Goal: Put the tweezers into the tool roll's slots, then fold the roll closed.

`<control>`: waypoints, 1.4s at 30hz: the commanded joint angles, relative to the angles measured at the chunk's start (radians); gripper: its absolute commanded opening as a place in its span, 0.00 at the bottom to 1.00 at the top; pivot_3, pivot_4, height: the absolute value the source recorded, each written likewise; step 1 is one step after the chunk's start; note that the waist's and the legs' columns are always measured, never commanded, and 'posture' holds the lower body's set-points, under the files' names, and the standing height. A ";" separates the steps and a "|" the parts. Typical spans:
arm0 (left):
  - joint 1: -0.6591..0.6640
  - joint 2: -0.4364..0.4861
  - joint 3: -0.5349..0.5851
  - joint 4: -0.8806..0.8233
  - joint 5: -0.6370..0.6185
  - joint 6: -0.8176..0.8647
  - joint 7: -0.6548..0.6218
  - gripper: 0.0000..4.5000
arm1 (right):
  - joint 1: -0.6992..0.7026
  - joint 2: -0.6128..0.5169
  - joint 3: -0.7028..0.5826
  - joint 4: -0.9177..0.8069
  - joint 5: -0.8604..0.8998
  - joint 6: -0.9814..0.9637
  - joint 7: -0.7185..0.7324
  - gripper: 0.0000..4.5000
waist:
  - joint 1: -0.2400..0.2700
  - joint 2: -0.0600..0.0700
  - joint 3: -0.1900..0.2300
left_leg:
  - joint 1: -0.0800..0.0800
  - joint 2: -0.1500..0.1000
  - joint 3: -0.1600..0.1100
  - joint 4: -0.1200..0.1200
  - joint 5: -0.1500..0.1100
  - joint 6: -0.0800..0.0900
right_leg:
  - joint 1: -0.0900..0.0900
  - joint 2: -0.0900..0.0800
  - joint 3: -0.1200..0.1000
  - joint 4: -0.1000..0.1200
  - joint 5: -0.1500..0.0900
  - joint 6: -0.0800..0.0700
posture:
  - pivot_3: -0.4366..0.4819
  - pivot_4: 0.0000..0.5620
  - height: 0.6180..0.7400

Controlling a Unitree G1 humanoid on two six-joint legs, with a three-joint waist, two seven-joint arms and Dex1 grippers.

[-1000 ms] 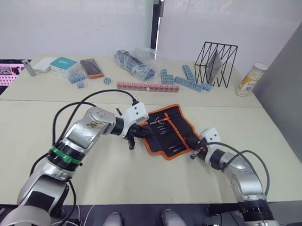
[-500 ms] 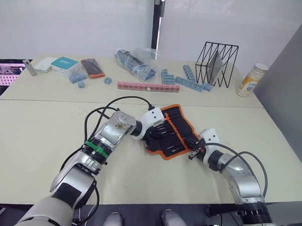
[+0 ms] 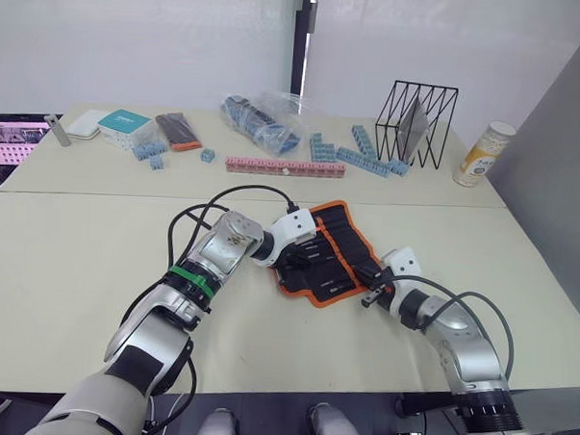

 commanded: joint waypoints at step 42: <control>-0.085 -0.149 0.174 0.195 0.028 -0.168 0.039 0.83 | -0.015 0.012 0.057 0.030 -0.024 0.019 0.015 0.00 | -0.016 0.001 0.000 | 0.001 -0.001 0.000 0.003 0.000 0.000 | 0.001 0.000 0.002 0.002 0.002 0.003 | 0.48 0.27 0.97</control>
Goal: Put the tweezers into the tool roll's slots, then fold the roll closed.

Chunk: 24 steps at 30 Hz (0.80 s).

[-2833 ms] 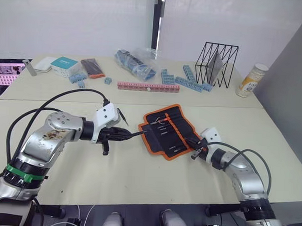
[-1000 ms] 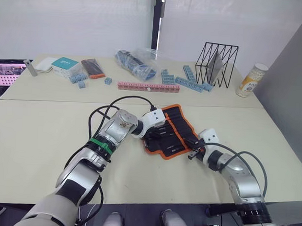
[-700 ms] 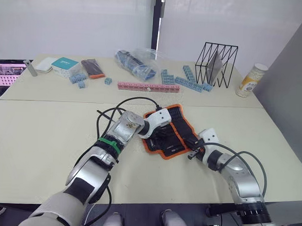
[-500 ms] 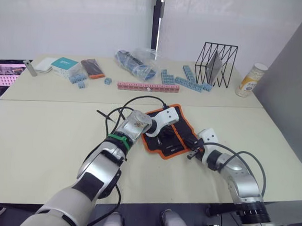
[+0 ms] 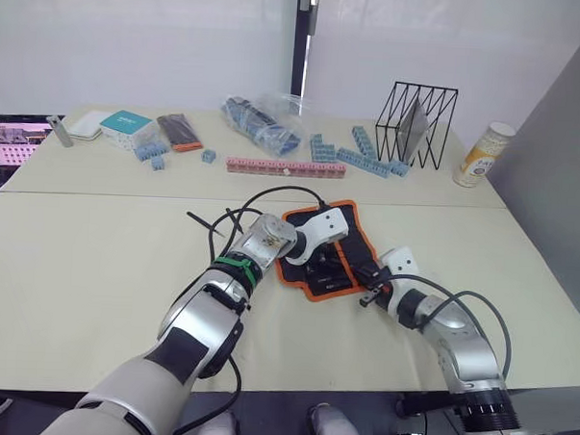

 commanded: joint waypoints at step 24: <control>0.913 0.206 0.849 -1.260 -0.294 0.205 0.540 0.99 | -0.092 0.009 0.062 0.153 -0.006 -0.076 0.102 0.00 | -0.020 0.000 0.000 | 0.005 0.002 0.001 -0.001 0.000 0.000 | -0.001 0.001 0.001 0.009 -0.002 -0.004 | 0.48 0.27 0.97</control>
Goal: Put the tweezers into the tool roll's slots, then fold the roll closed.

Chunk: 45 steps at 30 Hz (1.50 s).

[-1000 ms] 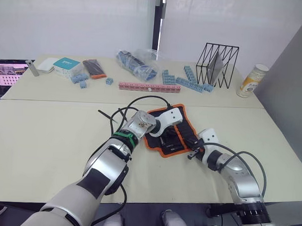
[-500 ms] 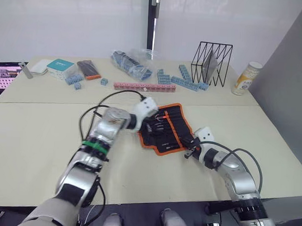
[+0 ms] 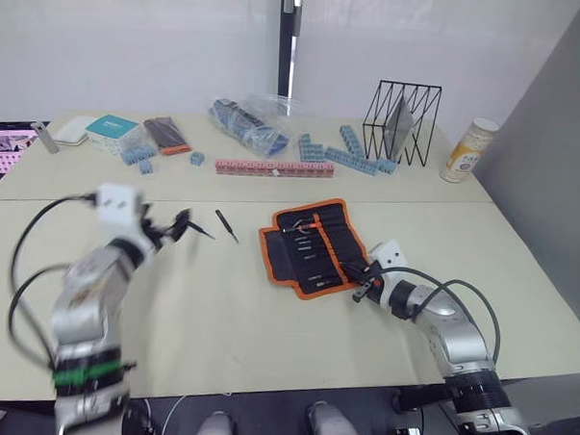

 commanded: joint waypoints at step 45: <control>-0.275 -0.192 -0.195 0.131 -0.081 0.223 0.643 0.99 | 0.103 0.012 0.003 -0.078 -0.008 0.041 -0.018 0.00 | 0.008 -0.005 -0.001 | -0.001 -0.001 -0.001 0.002 0.000 0.000 | 0.001 0.001 -0.001 -0.003 0.000 0.000 | 0.48 0.27 0.97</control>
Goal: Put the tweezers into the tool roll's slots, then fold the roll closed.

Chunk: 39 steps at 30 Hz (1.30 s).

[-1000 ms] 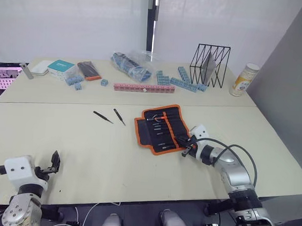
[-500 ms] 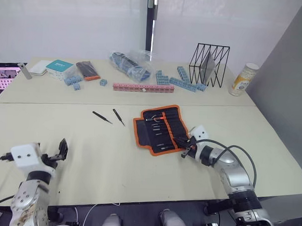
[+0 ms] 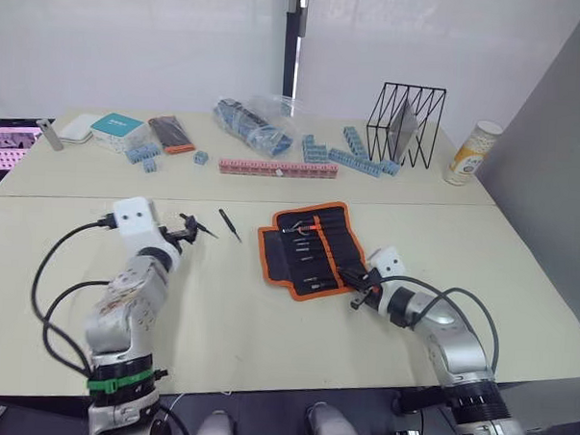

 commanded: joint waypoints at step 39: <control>-0.066 0.087 -0.101 0.209 0.212 0.030 0.134 0.01 | -0.007 -0.001 0.030 0.051 -0.022 0.015 -0.045 0.00 | -0.019 0.005 -0.003 | 0.011 0.000 0.000 -0.006 0.000 -0.001 | 0.015 -0.001 0.000 -0.013 0.002 0.003 | 0.48 0.27 0.97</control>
